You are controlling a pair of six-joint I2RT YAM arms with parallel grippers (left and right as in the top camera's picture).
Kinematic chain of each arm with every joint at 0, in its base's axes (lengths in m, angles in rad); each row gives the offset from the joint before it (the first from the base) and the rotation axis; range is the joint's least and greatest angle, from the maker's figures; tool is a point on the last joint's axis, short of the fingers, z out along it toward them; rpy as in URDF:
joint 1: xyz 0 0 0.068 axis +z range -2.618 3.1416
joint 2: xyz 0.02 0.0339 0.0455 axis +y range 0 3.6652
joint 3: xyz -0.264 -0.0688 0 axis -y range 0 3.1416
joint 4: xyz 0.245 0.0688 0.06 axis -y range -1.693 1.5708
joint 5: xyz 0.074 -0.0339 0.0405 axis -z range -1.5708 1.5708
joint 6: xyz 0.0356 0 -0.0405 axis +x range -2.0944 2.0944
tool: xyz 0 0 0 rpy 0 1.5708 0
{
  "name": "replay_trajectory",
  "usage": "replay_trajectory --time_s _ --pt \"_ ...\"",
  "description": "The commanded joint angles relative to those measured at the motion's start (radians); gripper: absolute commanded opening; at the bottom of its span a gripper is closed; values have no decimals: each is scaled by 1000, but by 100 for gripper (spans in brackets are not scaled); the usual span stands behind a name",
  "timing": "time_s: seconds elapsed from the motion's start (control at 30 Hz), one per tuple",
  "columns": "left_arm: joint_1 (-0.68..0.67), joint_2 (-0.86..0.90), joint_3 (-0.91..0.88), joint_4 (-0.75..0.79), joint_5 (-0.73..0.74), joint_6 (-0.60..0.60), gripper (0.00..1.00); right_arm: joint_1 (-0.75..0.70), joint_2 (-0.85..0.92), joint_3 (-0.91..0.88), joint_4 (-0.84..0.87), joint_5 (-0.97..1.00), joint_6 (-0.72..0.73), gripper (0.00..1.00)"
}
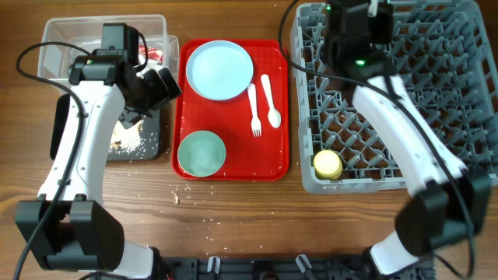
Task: Sort waste into correct bins and load items into the dishwasher rack
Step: 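Place the light-blue bowl in the rack's upper left area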
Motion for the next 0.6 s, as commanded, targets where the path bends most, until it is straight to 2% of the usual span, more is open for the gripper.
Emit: replay_trajectory --time_s 0.0,0.07,0.2,0.3,0.57 --pt "3 -3 11 2 -10 2 100 8 142 5 148 92 -384 4" --pt "3 -3 11 2 -10 2 100 8 221 5 246 92 -477 4" --pt "3 -3 11 2 -10 2 100 8 303 5 327 77 -483 5" --pt "3 -3 11 2 -10 2 100 14 332 4 325 8 -482 4" --pt "3 -3 11 2 -10 2 100 76 337 4 267 7 -478 4"
